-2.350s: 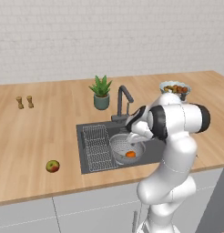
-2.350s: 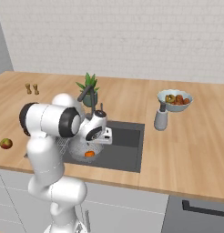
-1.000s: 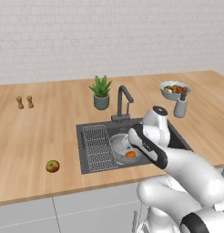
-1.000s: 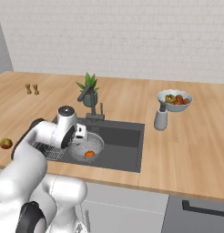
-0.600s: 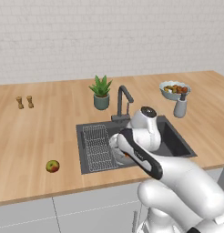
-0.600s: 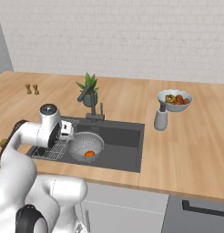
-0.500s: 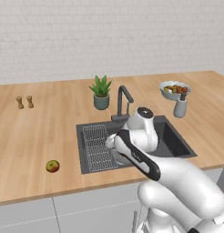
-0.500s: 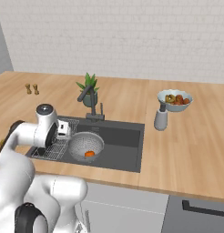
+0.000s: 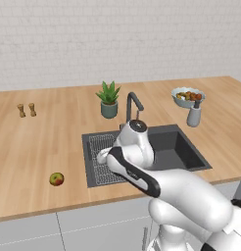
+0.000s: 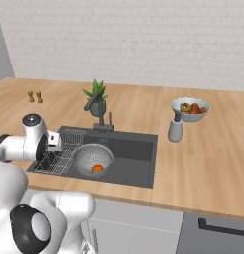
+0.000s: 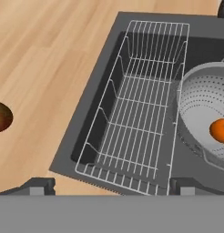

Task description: Put the colander in the sink, put the apple, orange in the colander, and turn on the sink faucet and pour water over the colander.

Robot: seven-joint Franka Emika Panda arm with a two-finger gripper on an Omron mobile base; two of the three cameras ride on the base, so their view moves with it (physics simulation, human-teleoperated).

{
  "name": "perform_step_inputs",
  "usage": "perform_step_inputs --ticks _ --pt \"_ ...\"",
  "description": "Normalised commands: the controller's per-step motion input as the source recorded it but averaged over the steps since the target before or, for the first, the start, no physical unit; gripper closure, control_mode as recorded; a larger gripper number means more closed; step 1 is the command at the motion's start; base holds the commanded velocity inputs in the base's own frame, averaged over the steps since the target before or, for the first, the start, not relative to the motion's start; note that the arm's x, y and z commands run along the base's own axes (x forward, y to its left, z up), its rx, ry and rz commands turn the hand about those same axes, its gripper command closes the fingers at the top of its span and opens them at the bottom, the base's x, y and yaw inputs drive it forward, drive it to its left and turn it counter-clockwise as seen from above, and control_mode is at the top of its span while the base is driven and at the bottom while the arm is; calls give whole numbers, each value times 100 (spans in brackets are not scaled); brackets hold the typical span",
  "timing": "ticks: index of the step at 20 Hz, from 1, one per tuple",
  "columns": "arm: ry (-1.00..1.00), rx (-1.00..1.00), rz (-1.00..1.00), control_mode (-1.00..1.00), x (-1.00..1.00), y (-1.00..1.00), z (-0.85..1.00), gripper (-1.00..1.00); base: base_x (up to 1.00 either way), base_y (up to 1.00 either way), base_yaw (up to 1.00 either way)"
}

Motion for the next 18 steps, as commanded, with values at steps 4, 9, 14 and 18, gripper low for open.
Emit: perform_step_inputs --ticks 4,9,14,18 --pt "0 0 2 -100 11 66 9 -100 0 0 0" --pt "2 0 1 -100 18 61 1 -100 0 0 0" --pt "2 0 1 -100 26 47 -1 -100 0 0 0" --pt "6 0 1 -100 4 48 -1 -100 0 0 0"
